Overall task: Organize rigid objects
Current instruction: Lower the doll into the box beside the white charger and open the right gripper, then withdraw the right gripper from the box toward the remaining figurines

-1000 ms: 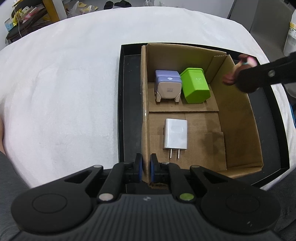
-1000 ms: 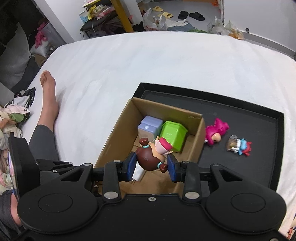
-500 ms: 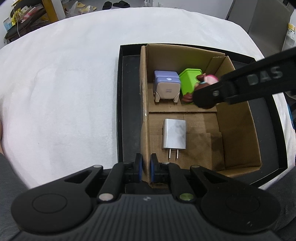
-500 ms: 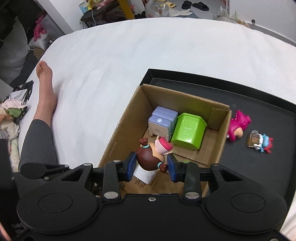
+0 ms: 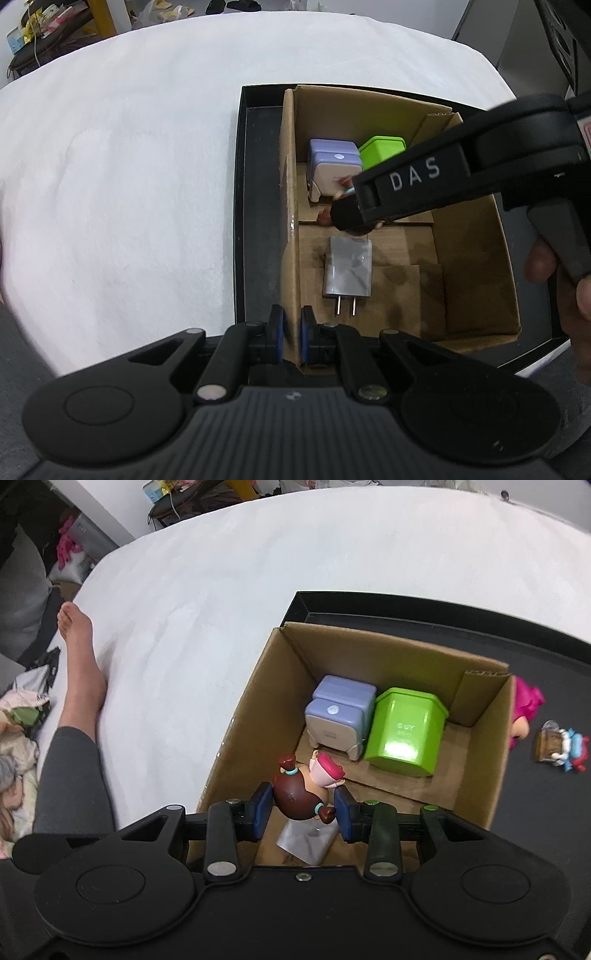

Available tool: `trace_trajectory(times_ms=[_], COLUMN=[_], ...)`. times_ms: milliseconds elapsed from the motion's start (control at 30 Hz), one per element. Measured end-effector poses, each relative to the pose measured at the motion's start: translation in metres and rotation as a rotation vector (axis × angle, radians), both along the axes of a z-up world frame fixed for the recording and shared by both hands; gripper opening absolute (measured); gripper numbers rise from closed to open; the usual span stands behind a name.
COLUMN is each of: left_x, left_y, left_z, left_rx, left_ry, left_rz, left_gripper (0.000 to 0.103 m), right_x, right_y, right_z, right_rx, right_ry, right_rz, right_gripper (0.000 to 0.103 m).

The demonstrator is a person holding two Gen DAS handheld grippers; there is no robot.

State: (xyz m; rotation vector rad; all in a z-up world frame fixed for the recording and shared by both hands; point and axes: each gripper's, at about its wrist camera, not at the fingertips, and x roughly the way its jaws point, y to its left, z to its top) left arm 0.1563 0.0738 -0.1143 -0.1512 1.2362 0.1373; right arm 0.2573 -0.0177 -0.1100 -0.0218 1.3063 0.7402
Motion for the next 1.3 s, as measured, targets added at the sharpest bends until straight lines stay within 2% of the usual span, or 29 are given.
trace_trajectory(times_ms=[300, 600, 767, 1200, 1300], left_x=[0.002, 0.004, 0.004, 0.006, 0.007], left_y=[-0.003, -0.006, -0.005, -0.007, -0.007], left_z=[-0.001, -0.003, -0.003, -0.003, -0.003], left_rx=[0.013, 0.030, 0.029, 0.038, 0.040], left_ry=[0.009, 0.015, 0.016, 0.029, 0.032], left_rz=[-0.001, 0.001, 0.006, 0.016, 0.017], left_gripper=[0.008, 0.008, 0.008, 0.008, 0.008], right_x=[0.000, -0.001, -0.003, 0.002, 0.003], right_y=[-0.006, -0.016, -0.025, -0.059, -0.069], right_z=[0.011, 0.024, 0.032, 0.051, 0.056], right_rx=[0.011, 0.008, 0.012, 0.044, 0.049], right_ry=[-0.005, -0.017, -0.038, -0.059, -0.071], right_rz=[0.049, 0.071, 0.068, 0.046, 0.048], right_gripper=[0.039, 0.046, 0.057, 0.066, 0.071])
